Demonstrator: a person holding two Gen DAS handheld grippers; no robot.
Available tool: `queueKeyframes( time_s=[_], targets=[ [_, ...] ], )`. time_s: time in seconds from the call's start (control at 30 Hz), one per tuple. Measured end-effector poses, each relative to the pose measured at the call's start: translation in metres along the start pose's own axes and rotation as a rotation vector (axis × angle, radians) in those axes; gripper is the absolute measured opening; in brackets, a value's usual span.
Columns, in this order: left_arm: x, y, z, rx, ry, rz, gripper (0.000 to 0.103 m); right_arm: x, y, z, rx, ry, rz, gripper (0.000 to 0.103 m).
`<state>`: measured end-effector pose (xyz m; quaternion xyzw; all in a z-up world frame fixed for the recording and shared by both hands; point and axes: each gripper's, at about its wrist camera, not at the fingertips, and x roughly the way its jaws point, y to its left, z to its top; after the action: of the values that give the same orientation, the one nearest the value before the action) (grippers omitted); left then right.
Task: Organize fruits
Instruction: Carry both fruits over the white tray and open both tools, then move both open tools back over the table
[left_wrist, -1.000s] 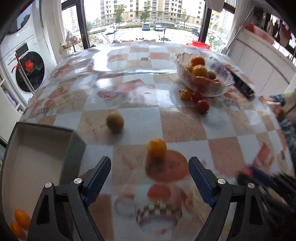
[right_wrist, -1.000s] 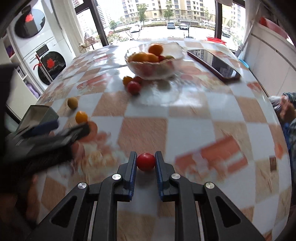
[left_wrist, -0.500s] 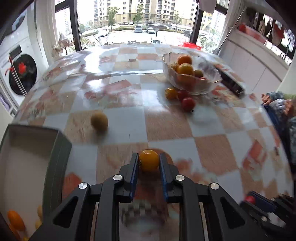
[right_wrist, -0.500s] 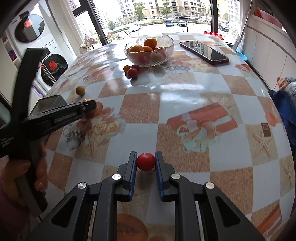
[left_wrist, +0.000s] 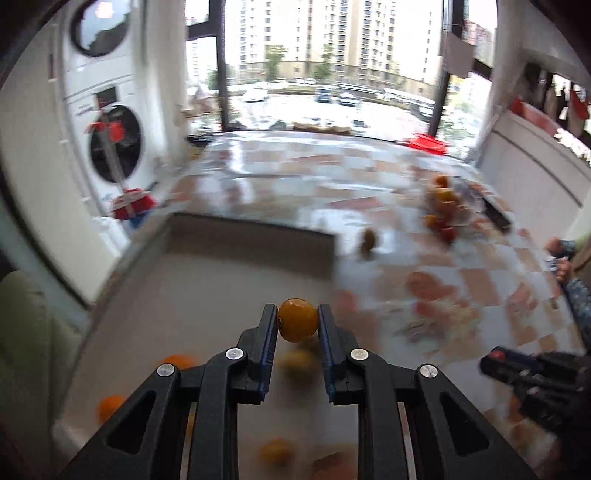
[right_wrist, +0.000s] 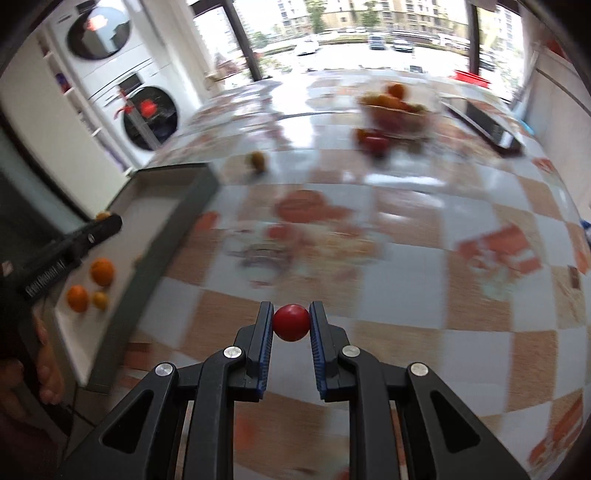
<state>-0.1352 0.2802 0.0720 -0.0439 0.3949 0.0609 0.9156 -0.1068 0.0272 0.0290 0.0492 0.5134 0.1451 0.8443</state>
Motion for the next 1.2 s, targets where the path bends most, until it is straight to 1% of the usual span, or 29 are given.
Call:
queueKeyframes(
  time_s=[0.13,0.23,0.33,0.43,0.5,0.53,0.57,0.6,0.63,0.67,0.7,0.73,0.8,0.87,0.9,0.93,0.97,1.03,1.07,1.1,1.13,1.17,1.2],
  targets=[
    [-0.002,0.034,-0.018,-0.048,0.013,0.048,0.023,0.01,0.045,0.01,-0.063,0.012,0.047,0.021],
    [0.001,0.047,-0.029,-0.065,0.028,0.066,0.023,0.016,0.078,0.019,-0.111,0.012,0.089,0.021],
    [0.007,0.05,-0.037,-0.07,0.04,0.072,0.023,0.024,0.105,0.029,-0.14,0.022,0.124,0.021],
    [0.006,0.047,-0.043,-0.057,0.018,0.088,0.023,0.035,0.125,0.035,-0.16,0.039,0.146,0.022],
    [0.004,0.047,-0.045,-0.051,0.013,0.094,0.025,0.044,0.132,0.036,-0.172,0.061,0.164,0.023],
    [0.005,0.046,-0.046,-0.041,0.01,0.094,0.042,0.047,0.132,0.036,-0.174,0.071,0.166,0.031],
    [0.005,0.045,-0.046,-0.033,0.012,0.1,0.081,0.05,0.132,0.037,-0.17,0.078,0.158,0.053],
    [0.003,0.044,-0.048,-0.029,0.008,0.125,0.094,0.048,0.129,0.037,-0.156,0.073,0.151,0.068],
    [-0.003,0.042,-0.049,-0.026,-0.037,0.157,0.099,0.045,0.124,0.037,-0.144,0.06,0.15,0.089],
    [-0.008,0.042,-0.049,-0.021,-0.064,0.159,0.099,0.04,0.118,0.037,-0.129,0.038,0.15,0.09],
    [-0.011,0.04,-0.047,-0.006,-0.074,0.14,0.099,0.033,0.108,0.037,-0.115,0.019,0.136,0.09],
    [-0.012,0.036,-0.045,0.004,-0.063,0.131,0.099,0.029,0.099,0.039,-0.106,0.013,0.119,0.09],
    [-0.014,0.028,-0.04,0.019,-0.051,0.112,0.099,0.02,0.073,0.036,-0.073,-0.012,0.055,0.091],
    [-0.018,0.013,-0.034,0.037,-0.052,0.073,0.099,0.013,0.045,0.031,-0.026,-0.027,-0.015,0.091],
    [-0.021,0.004,-0.031,0.044,-0.053,0.043,0.1,0.01,0.024,0.026,0.013,-0.03,-0.06,0.092],
    [-0.023,-0.007,-0.027,0.051,-0.052,0.003,0.101,0.008,0.008,0.022,0.038,-0.028,-0.089,0.097],
    [-0.024,-0.022,-0.023,0.06,-0.046,-0.043,0.101,0.007,-0.014,0.015,0.076,-0.021,-0.136,0.102],
    [-0.021,-0.048,-0.019,0.097,-0.006,-0.083,0.101,0.004,-0.047,0.003,0.129,-0.022,-0.208,0.103],
    [-0.017,-0.067,-0.017,0.133,0.014,-0.08,0.101,0.0,-0.067,-0.005,0.159,-0.025,-0.251,0.103],
    [-0.012,-0.09,-0.016,0.184,0.021,-0.049,0.101,-0.003,-0.082,-0.011,0.18,-0.033,-0.283,0.103],
    [-0.007,-0.103,-0.016,0.21,0.017,-0.023,0.101,-0.005,-0.093,-0.016,0.194,-0.038,-0.308,0.103],
    [0.003,-0.123,-0.016,0.249,0.012,0.006,0.101,-0.008,-0.106,-0.022,0.21,-0.042,-0.336,0.103],
    [0.011,-0.134,-0.014,0.262,0.015,0.009,0.101,-0.011,-0.119,-0.026,0.225,-0.045,-0.357,0.103]
  ],
)
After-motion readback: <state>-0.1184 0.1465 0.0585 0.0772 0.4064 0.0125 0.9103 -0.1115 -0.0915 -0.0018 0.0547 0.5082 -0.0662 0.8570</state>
